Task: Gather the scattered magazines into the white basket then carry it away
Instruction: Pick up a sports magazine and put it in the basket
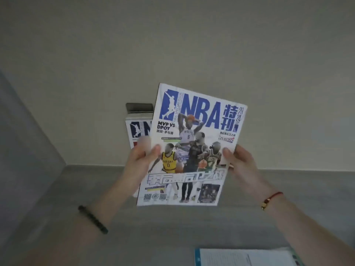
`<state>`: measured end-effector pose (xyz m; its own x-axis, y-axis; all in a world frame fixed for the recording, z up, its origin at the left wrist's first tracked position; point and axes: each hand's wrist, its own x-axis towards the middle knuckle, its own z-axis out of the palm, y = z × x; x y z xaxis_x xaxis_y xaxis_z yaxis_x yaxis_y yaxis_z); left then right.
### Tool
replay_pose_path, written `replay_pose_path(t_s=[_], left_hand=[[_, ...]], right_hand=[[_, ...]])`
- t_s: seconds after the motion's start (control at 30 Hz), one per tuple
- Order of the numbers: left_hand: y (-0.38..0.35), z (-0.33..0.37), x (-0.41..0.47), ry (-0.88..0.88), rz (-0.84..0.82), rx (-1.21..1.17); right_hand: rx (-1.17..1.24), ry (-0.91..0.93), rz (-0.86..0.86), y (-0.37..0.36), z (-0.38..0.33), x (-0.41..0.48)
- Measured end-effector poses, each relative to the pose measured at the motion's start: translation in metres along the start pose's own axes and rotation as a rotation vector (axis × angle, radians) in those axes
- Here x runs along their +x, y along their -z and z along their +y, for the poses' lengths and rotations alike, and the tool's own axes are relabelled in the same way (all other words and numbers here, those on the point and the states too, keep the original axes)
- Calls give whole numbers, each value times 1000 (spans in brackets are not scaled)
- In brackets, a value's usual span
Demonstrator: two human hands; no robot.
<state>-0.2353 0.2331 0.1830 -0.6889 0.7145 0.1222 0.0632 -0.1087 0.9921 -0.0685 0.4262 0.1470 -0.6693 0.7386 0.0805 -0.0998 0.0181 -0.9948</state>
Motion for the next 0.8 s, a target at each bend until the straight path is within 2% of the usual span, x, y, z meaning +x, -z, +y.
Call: replay_pose_path(t_s=[0.07,0.2,0.3,0.53,0.63,0.8], left_hand=[[30,-1,20,-22,132,62],[72,-11,64,-83,247,194],[89,-28,87,-21,299,368],[97,-86,103,116,372,523],[95,-106,106,148,420,519],[94,-114,112,121,473,512]], right_hand=[[-111,99,57,-35,-13,22],[-272,228,168,-90,-22,58],[-322,164,185,-106,-13,75],[-457,-75,315,-102,54,88],[-482,-148,349,-96,76,89],[-457,-149,423,-97,86,101]])
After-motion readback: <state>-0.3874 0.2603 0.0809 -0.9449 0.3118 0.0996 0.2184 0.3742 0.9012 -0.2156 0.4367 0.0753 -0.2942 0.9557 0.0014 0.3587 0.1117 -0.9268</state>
